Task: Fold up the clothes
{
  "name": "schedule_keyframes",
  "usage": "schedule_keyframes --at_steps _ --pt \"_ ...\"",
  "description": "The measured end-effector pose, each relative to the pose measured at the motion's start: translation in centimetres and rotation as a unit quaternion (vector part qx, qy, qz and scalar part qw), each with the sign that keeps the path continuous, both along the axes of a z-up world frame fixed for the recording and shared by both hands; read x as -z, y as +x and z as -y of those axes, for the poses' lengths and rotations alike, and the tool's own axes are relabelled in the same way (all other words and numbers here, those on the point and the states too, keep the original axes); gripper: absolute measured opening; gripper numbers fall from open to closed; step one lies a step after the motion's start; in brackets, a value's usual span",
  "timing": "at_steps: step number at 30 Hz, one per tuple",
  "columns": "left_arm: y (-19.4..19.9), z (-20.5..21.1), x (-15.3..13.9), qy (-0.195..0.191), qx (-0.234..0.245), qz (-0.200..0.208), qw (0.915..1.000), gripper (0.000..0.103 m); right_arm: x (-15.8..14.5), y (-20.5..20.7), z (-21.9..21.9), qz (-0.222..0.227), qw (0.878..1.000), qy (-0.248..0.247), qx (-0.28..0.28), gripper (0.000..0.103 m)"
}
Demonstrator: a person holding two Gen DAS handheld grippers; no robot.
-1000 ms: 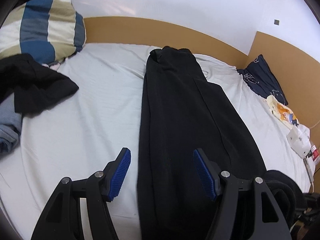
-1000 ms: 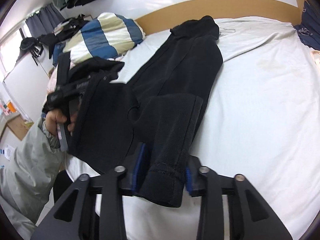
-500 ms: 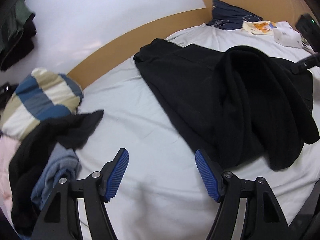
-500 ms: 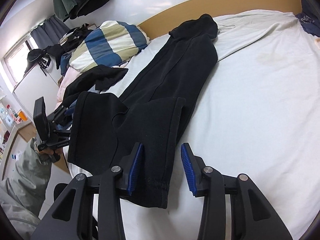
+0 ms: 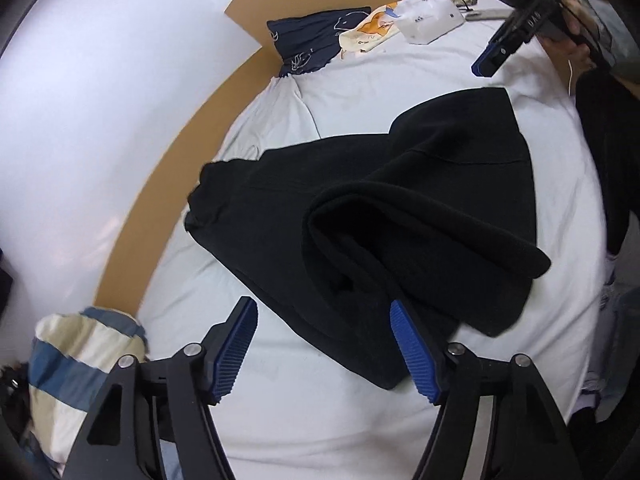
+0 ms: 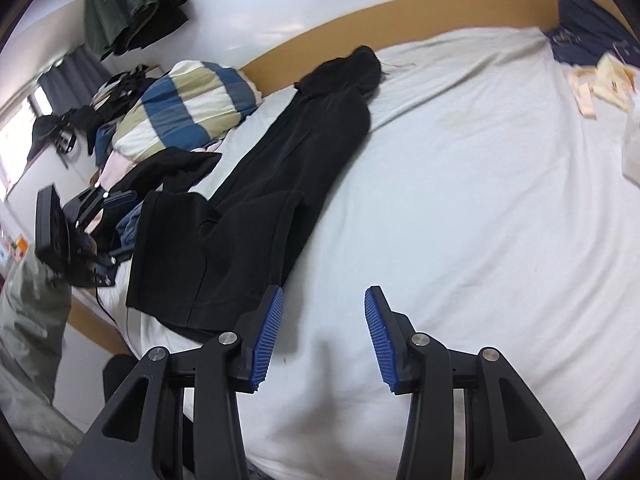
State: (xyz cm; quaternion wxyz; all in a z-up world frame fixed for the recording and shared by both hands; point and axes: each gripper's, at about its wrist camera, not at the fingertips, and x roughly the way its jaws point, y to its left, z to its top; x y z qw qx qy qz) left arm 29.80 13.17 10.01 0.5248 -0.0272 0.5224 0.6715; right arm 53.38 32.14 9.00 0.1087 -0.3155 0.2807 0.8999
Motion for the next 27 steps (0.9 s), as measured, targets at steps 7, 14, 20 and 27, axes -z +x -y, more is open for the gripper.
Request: schedule_keyframes --at_steps 7,14,20,27 --pt "2.8 -4.8 2.3 -0.008 0.037 -0.158 0.9868 0.074 -1.1 -0.3 1.4 -0.017 1.0 0.005 -0.017 0.046" --pt "3.6 -6.7 3.9 0.005 0.091 -0.265 0.9598 0.049 -2.5 1.9 2.0 -0.01 0.999 0.012 0.028 0.05" --pt "-5.3 -9.7 -2.4 0.087 -0.062 0.127 0.9861 0.048 -4.2 2.3 2.6 -0.004 0.999 0.031 0.041 0.05" --pt "-13.0 -8.7 1.4 0.104 -0.205 0.298 0.9265 0.054 -4.8 -2.5 4.2 0.027 0.994 0.107 -0.023 0.055"
